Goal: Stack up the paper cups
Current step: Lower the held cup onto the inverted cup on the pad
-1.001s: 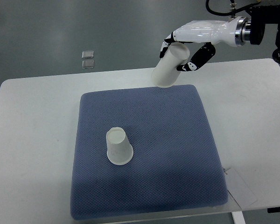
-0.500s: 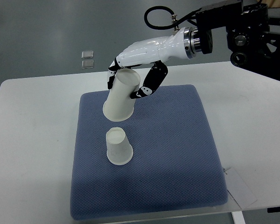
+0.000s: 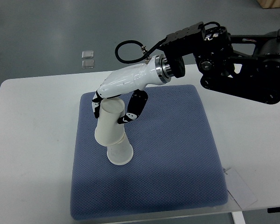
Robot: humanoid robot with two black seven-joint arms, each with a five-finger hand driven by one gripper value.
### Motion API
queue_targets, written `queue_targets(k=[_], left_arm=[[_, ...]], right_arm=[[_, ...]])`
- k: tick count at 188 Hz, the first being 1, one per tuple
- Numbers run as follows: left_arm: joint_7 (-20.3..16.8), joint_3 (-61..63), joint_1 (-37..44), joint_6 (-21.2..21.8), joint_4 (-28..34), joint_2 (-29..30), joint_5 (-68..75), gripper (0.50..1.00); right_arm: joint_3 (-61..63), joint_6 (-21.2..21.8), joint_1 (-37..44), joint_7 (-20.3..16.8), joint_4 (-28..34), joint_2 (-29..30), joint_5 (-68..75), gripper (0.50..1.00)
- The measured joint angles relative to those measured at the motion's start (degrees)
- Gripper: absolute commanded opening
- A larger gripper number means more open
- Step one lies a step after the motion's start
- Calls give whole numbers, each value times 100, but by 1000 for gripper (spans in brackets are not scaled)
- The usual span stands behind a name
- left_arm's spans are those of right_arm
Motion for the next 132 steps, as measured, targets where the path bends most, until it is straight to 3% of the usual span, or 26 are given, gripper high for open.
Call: queue_targets(k=[102, 108, 123, 132], left_arm=[[0, 0, 0, 0, 0, 0, 0, 1000], [0, 0, 0, 0, 0, 0, 0, 1000], [0, 0, 0, 0, 0, 0, 0, 1000], [0, 0, 0, 0, 0, 0, 0, 1000]], right_arm=[[-141, 0, -99, -2, -22, 34, -247, 533], [-155, 0, -101, -2, -21, 34, -248, 547], [-176, -5, -116, -4, -21, 41, -249, 649], [-181, -24, -145, -10, -21, 42, -249, 686]])
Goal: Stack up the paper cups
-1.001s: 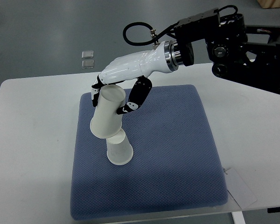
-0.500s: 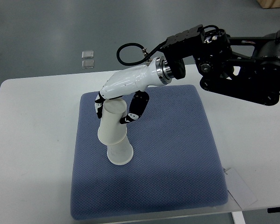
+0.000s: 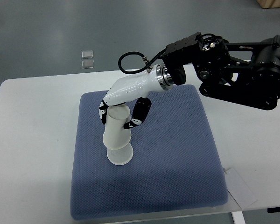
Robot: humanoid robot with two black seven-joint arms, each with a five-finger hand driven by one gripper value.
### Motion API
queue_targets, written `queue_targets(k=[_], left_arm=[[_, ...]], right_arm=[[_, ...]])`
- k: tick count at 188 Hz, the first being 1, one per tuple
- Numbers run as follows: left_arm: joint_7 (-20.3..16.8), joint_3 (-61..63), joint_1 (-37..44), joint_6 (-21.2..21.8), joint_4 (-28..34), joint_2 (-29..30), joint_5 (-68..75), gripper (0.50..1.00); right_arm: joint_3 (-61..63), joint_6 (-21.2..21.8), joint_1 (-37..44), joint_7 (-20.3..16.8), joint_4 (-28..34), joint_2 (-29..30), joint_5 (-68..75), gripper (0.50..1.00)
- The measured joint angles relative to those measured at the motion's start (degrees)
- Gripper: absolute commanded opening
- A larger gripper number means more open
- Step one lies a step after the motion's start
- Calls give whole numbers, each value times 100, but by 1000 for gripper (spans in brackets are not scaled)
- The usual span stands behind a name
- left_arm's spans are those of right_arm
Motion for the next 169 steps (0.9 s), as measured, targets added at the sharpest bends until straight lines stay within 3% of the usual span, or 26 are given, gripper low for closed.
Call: queue_targets(k=[24, 35, 45, 132, 169], left_arm=[[0, 0, 0, 0, 0, 0, 0, 1000], [0, 0, 0, 0, 0, 0, 0, 1000], [0, 0, 0, 0, 0, 0, 0, 1000], [0, 0, 0, 0, 0, 0, 0, 1000], [0, 0, 0, 0, 0, 0, 0, 1000]], right_arm=[[-1, -43, -97, -33, 0, 20, 0, 772], [3, -53, -149, -43, -2, 30, 4, 862], [11, -61, -210, -49, -9, 32, 11, 903], [408, -141, -471, -78, -258, -91, 207, 913], [1493, -391, -1192, -659, -1089, -167, 1507, 911]])
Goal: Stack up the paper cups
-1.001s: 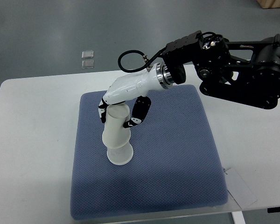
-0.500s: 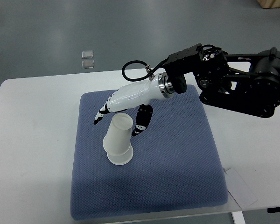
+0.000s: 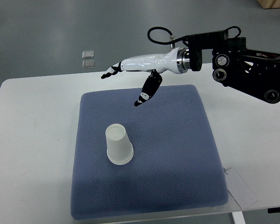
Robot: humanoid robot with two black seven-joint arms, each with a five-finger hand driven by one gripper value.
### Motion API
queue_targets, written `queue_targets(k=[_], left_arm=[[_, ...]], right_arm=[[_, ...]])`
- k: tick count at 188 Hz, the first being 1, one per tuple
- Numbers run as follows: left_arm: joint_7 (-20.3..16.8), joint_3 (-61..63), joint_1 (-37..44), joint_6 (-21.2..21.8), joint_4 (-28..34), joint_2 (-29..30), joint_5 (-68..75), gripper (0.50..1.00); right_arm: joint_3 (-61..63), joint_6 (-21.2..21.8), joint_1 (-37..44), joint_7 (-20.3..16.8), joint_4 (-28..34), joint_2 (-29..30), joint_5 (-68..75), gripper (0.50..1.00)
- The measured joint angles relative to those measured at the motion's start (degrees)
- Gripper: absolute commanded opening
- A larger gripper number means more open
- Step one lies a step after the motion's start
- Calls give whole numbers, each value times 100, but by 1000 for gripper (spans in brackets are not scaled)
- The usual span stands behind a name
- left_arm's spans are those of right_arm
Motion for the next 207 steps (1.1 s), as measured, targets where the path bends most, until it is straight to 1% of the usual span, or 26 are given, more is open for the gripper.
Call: queue_targets(k=[7, 14, 23, 24, 39, 49, 58, 69, 84, 101, 120, 159, 170, 175, 184, 197, 207], left_arm=[[0, 0, 0, 0, 0, 0, 0, 1000], [0, 0, -1, 0, 0, 0, 0, 1000], [0, 1, -1, 0, 0, 0, 0, 1000], [0, 1, -1, 0, 0, 0, 0, 1000], [0, 1, 0, 0, 0, 0, 0, 1000], [0, 1, 0, 0, 0, 0, 0, 1000], [0, 1, 0, 0, 0, 0, 0, 1000], [0, 1, 0, 0, 0, 0, 0, 1000], [0, 1, -1, 0, 0, 0, 0, 1000], [0, 1, 0, 0, 0, 0, 0, 1000], [0, 0, 1, 0, 0, 0, 0, 1000], [0, -1, 1, 0, 0, 0, 0, 1000], [0, 0, 1, 0, 0, 0, 0, 1000], [0, 0, 0, 0, 0, 0, 0, 1000], [0, 0, 1, 0, 0, 0, 0, 1000], [0, 0, 0, 0, 0, 0, 0, 1000], [0, 0, 0, 0, 0, 0, 0, 1000]], right_arm=[[235, -163, -181, -143, -201, 30, 368, 911], [466, -413, -374, -305, -383, 67, 759, 911], [741, -871, -619, -542, -601, 119, 1300, 911], [785, -974, -664, -588, -641, 129, 1408, 911], [1020, -1834, -956, -870, -964, 202, 2222, 911], [1078, -2341, -1091, -958, -1254, 260, 2731, 911], [1099, -2680, -1174, -990, -1514, 321, 3145, 911], [1112, -3027, -1267, -1003, -1850, 411, 3714, 911], [1115, -3331, -1389, -994, -2210, 532, 4391, 913], [1115, -3544, -1532, -950, -2549, 640, 4961, 913], [1175, -3678, -1645, -917, -2819, 747, 5184, 913], [1863, -3789, -1906, -905, -2940, 841, 5178, 913], [1929, -3783, -1945, -883, -2941, 838, 5150, 917], [1943, -3767, -1965, -860, -2941, 830, 5142, 932], [1958, -3724, -1998, -793, -2940, 811, 5134, 932], [1966, -3577, -2035, -618, -2940, 790, 5130, 934], [1969, -3363, -2062, -480, -2940, 775, 5128, 934]])
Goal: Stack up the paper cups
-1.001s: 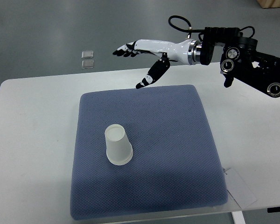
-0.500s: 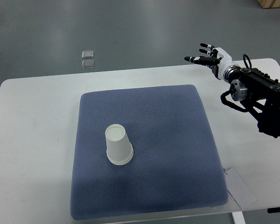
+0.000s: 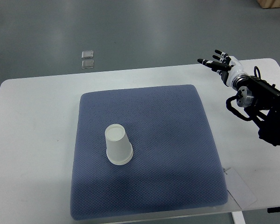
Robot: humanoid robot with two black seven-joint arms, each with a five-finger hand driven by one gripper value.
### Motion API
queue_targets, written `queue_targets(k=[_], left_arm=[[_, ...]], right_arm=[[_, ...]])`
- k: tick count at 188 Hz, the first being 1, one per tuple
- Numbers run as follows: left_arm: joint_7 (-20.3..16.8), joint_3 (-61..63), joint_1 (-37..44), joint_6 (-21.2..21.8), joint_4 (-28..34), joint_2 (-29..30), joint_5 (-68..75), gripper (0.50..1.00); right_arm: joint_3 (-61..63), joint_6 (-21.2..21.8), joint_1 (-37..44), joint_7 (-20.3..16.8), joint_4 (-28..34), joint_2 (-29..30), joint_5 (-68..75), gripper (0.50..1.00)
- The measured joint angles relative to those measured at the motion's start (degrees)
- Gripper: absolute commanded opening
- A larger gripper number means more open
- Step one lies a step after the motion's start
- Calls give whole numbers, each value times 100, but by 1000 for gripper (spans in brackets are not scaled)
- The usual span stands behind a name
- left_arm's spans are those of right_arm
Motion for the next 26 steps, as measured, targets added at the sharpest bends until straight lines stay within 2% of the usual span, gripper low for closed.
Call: queue_targets(k=[26], left_arm=[[0, 0, -1, 0, 0, 0, 0, 1000]], right_arm=[[92, 716, -77, 126, -20, -25, -8, 934]])
